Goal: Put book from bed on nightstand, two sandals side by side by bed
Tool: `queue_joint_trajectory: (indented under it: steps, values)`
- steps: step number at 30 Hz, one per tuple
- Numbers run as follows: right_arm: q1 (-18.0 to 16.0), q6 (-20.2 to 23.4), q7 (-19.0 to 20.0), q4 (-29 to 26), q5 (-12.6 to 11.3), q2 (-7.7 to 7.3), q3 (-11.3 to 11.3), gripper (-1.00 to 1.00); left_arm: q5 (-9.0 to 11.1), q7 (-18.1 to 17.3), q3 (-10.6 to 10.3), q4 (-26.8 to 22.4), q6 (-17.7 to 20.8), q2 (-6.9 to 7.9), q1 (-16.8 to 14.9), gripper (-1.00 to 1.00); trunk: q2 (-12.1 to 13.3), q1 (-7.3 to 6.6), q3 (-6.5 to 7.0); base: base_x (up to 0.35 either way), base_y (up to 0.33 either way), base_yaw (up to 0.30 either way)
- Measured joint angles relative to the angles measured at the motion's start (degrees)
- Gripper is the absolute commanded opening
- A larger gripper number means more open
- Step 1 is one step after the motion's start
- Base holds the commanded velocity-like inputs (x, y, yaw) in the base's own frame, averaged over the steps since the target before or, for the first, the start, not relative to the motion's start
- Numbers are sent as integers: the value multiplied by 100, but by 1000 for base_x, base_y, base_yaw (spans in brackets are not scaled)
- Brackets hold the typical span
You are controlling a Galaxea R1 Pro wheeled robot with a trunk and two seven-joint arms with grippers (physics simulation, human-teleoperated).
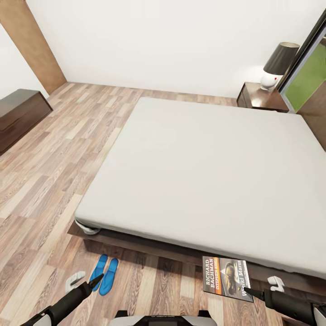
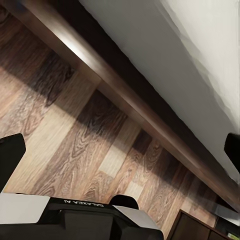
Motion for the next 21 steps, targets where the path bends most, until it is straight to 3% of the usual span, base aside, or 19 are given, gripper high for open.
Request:
queue_joint_trajectory:
  steps: [21]
  values:
    - [0,0,0,0,0,0,0,-100,3,0,0,0,0,0,0,100,0,0,195,0,0,0]
